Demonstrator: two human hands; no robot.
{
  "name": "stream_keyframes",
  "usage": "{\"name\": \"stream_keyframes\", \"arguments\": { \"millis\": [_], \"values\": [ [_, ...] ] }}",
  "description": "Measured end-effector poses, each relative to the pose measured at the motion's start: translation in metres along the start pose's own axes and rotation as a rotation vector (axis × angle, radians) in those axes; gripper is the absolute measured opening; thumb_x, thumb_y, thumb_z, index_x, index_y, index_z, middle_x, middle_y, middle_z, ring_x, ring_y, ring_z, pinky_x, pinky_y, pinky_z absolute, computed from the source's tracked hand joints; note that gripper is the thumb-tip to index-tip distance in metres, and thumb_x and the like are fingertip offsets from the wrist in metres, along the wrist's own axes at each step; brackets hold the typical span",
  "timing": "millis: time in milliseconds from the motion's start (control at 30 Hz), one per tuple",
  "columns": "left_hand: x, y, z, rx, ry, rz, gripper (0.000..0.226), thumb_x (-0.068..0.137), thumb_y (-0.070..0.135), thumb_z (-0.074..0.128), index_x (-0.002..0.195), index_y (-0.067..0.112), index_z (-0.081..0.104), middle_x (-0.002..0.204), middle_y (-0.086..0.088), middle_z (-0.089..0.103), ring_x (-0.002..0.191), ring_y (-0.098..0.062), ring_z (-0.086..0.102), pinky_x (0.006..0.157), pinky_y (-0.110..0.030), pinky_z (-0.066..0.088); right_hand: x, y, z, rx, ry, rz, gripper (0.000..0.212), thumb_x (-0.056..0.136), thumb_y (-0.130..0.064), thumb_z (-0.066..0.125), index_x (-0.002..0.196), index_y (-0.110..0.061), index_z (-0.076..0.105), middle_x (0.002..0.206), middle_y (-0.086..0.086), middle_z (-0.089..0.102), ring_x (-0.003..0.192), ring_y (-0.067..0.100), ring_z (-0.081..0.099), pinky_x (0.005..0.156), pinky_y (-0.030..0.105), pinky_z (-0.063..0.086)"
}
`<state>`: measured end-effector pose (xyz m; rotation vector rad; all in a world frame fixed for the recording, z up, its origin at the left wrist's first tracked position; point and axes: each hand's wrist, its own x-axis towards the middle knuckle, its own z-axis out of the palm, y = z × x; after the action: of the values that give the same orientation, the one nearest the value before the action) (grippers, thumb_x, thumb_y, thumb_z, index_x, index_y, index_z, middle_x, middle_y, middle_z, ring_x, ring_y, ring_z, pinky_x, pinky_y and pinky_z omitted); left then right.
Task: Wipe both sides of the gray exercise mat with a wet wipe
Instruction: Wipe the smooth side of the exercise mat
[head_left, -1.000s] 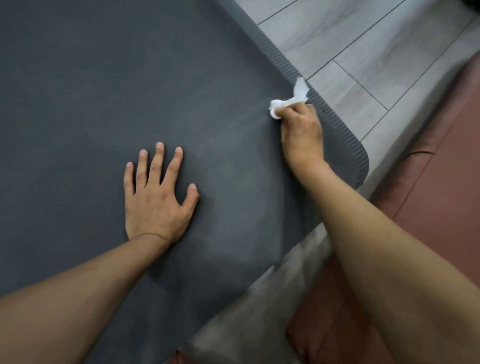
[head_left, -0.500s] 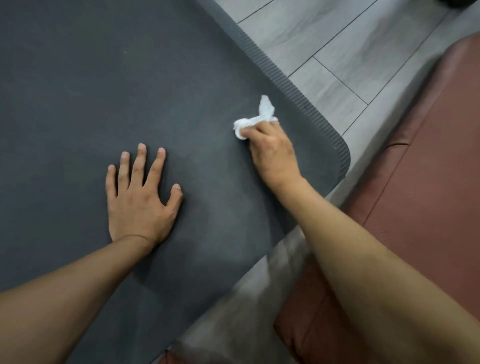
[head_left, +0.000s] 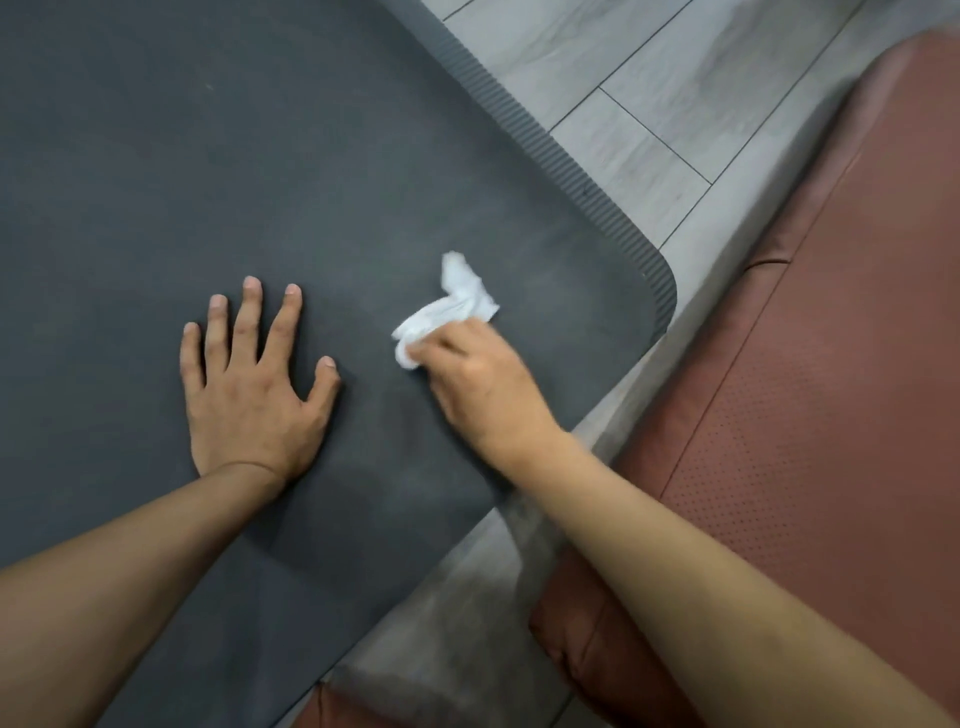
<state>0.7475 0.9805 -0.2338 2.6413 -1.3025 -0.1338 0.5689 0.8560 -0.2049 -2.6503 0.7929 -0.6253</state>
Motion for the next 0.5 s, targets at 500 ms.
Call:
{"name": "stream_keyframes", "arguments": {
  "millis": [500],
  "values": [
    [-0.001, -0.001, 0.0, -0.011, 0.002, 0.003, 0.073, 0.094, 0.059, 0.03, 0.162, 0.033, 0.021, 0.171, -0.003, 0.013, 0.157, -0.029, 0.008, 0.127, -0.05, 0.003, -0.022, -0.015, -0.016, -0.044, -0.116, 0.344, 0.017, 0.072, -0.001, 0.06, 0.081, -0.013, 0.066, 0.085, 0.006, 0.062, 0.08, 0.03, 0.057, 0.069, 0.037, 0.046]
  ]
}}
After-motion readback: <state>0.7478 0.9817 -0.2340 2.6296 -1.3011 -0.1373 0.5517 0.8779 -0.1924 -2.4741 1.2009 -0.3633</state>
